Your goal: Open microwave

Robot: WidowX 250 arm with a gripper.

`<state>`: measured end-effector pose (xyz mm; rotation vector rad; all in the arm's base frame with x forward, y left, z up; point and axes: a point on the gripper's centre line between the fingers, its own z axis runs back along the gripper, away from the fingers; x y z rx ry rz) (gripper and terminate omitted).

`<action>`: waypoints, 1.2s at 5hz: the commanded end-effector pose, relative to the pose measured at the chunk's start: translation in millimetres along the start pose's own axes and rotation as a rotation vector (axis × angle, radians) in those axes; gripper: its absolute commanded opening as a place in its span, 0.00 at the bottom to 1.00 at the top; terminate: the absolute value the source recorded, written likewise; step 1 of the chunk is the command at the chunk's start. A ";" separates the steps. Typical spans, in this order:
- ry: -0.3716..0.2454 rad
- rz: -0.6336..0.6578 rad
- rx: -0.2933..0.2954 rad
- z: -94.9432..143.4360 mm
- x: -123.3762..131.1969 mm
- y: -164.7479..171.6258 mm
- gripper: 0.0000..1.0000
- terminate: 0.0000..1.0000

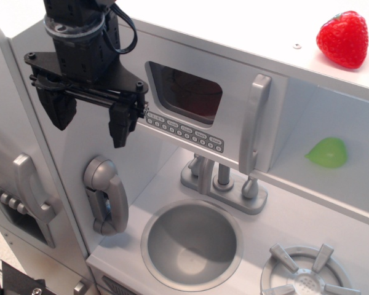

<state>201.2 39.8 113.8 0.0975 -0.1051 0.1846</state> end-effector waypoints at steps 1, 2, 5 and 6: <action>0.000 0.000 0.000 0.0 0.0 0.0 1.00 0.00; -0.049 -0.007 -0.024 2.8 8.1 -43.9 1.00 0.00; -0.169 -0.081 -0.120 11.0 35.5 -124.9 1.00 0.00; -0.190 -0.092 -0.142 10.5 47.3 -129.8 1.00 0.00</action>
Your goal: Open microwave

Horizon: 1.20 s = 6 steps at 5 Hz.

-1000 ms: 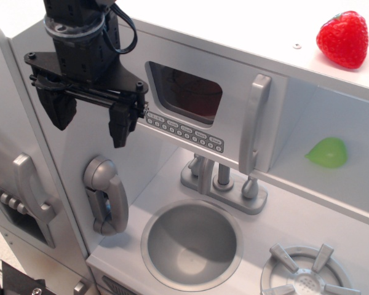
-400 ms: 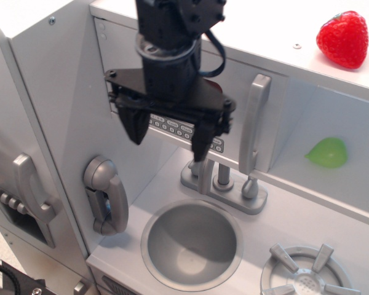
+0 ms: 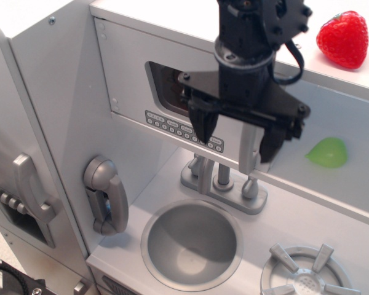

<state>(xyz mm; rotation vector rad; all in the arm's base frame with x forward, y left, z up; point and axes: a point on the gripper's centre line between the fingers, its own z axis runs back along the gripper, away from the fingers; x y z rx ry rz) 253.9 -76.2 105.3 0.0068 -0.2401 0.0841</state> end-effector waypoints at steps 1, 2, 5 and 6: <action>-0.084 0.048 -0.011 10.3 31.6 5.9 1.00 0.00; -0.080 0.053 -0.032 5.8 38.4 4.9 1.00 0.00; -0.134 0.000 -0.066 -2.3 41.2 -1.5 0.00 0.00; -0.180 -0.001 -0.120 -1.9 36.9 -0.4 0.00 0.00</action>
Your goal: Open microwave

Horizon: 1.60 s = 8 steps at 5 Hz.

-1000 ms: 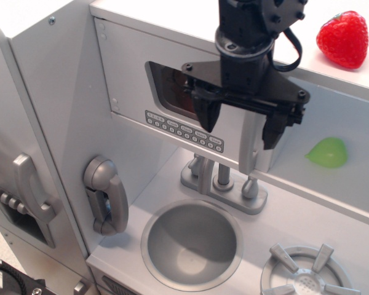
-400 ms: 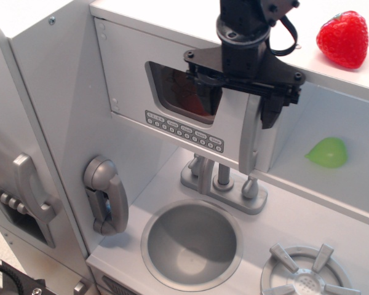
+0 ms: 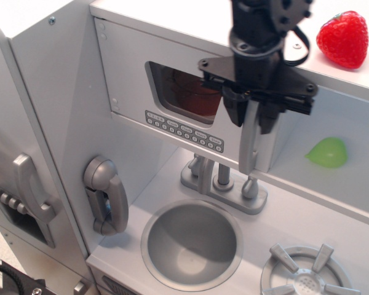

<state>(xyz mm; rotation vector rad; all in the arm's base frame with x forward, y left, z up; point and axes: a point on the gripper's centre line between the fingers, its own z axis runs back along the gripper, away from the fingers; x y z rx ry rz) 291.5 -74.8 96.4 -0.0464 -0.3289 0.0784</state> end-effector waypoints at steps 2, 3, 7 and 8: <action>-0.073 -0.022 -0.067 23.9 -19.6 8.1 0.00 0.00; -0.024 -0.058 -0.059 32.8 -41.2 19.5 0.00 0.00; 0.362 -0.108 -0.147 51.7 -65.4 -55.9 1.00 0.00; 0.387 -0.107 -0.193 43.0 -47.3 -91.8 1.00 0.00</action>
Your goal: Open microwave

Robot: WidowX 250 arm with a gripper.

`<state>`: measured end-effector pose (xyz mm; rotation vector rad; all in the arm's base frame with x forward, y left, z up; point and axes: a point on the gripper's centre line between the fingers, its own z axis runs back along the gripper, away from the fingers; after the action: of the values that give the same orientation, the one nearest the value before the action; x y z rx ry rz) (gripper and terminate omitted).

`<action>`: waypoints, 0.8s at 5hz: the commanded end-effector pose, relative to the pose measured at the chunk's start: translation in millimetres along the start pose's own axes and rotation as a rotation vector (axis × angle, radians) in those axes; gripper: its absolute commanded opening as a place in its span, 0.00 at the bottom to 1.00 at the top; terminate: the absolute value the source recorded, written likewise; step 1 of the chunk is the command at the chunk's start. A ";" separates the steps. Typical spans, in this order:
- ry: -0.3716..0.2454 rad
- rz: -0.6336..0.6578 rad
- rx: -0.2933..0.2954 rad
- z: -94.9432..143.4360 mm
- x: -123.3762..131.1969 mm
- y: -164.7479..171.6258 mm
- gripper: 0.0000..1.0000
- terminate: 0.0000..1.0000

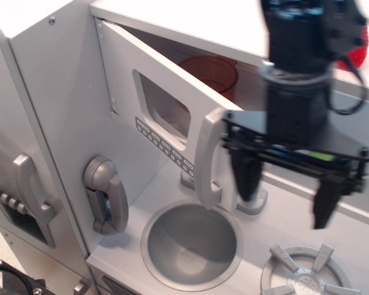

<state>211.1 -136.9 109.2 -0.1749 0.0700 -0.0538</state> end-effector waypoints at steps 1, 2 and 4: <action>-0.109 -0.026 -0.020 17.7 55.1 -31.3 1.00 0.00; -0.153 -0.067 0.012 18.2 66.6 -10.3 1.00 0.00; -0.208 -0.227 0.106 20.2 47.0 44.1 1.00 0.00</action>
<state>252.2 -94.0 95.9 -0.0808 -0.1130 -0.2817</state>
